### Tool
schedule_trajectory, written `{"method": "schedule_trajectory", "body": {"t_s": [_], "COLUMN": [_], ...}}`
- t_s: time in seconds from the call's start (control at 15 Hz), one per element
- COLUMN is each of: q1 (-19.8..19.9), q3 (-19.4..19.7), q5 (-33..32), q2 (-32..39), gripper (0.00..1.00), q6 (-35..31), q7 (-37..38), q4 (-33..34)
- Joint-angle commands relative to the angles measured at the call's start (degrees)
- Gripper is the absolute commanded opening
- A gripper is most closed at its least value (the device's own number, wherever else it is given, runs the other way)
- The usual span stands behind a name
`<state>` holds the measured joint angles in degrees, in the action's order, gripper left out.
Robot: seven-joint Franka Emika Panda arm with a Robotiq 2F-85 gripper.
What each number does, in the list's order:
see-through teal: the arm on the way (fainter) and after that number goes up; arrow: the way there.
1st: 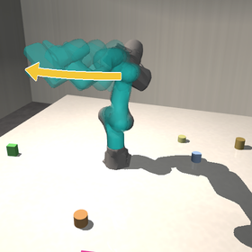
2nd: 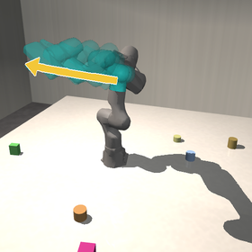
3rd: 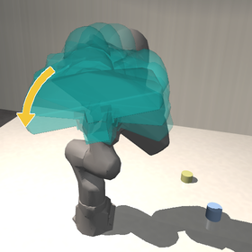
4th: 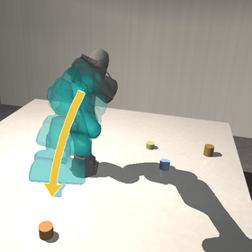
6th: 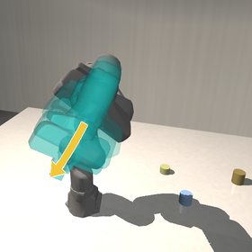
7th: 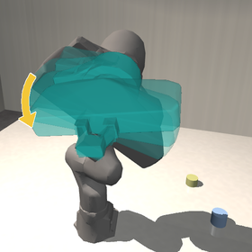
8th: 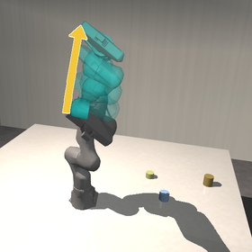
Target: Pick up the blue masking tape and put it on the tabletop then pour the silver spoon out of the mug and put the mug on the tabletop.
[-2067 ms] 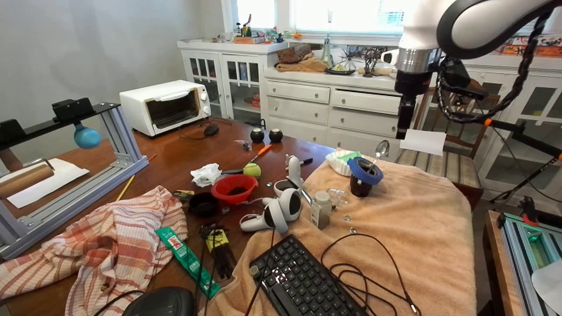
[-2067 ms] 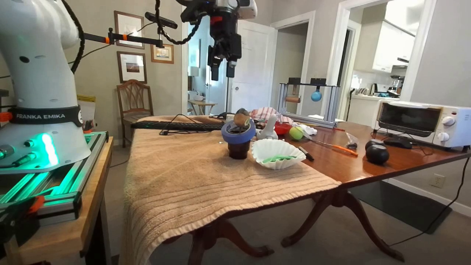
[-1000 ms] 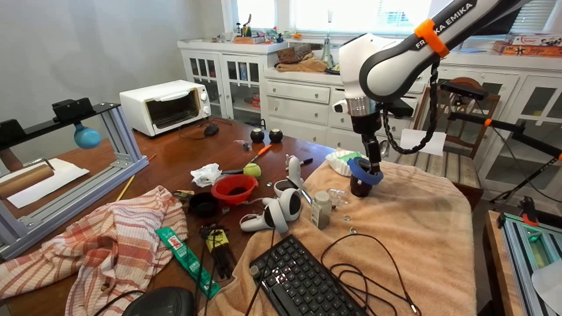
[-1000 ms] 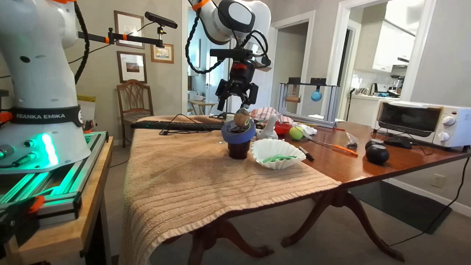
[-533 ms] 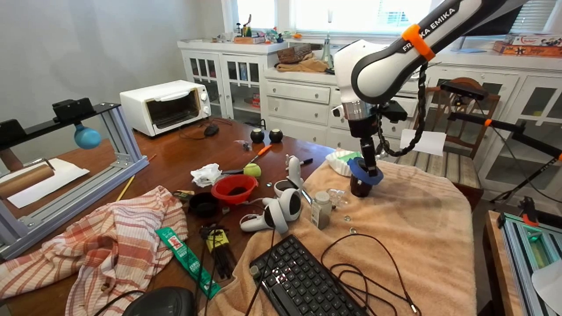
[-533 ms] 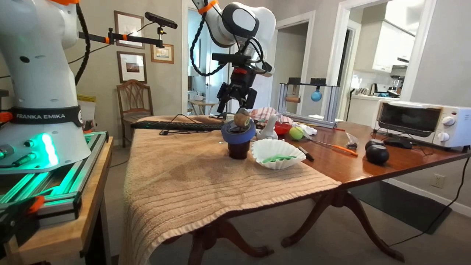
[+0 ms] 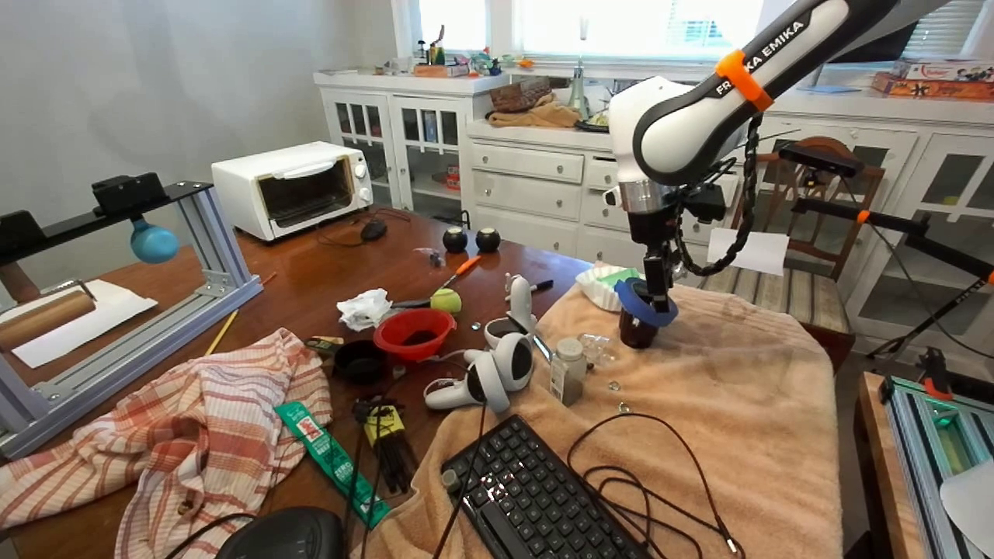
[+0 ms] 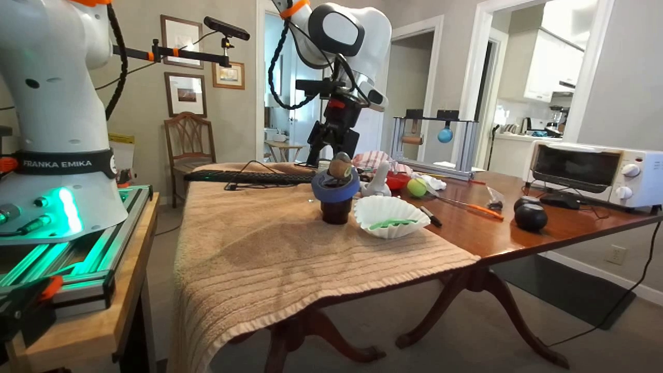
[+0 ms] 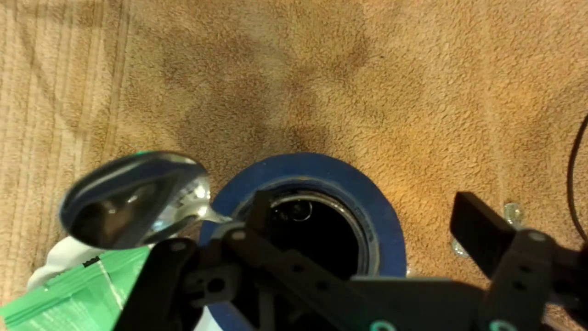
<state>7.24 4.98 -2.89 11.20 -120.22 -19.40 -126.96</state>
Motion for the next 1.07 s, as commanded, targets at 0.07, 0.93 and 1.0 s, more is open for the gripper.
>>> {"method": "schedule_trajectory", "body": {"t_s": [0.07,0.93,1.0], "q1": [-0.1,-2.9,-3.0], "q3": [-0.4,-1.58,-1.66], "q5": [-2.08,-7.57,-7.88], "q2": [-0.09,4.67,4.87], "gripper": [1.0,0.92,0.72], "q6": [-2.62,-0.1,-0.25], "q7": [-1.29,5.39,5.66], "q4": [-0.99,2.06,2.18]}}
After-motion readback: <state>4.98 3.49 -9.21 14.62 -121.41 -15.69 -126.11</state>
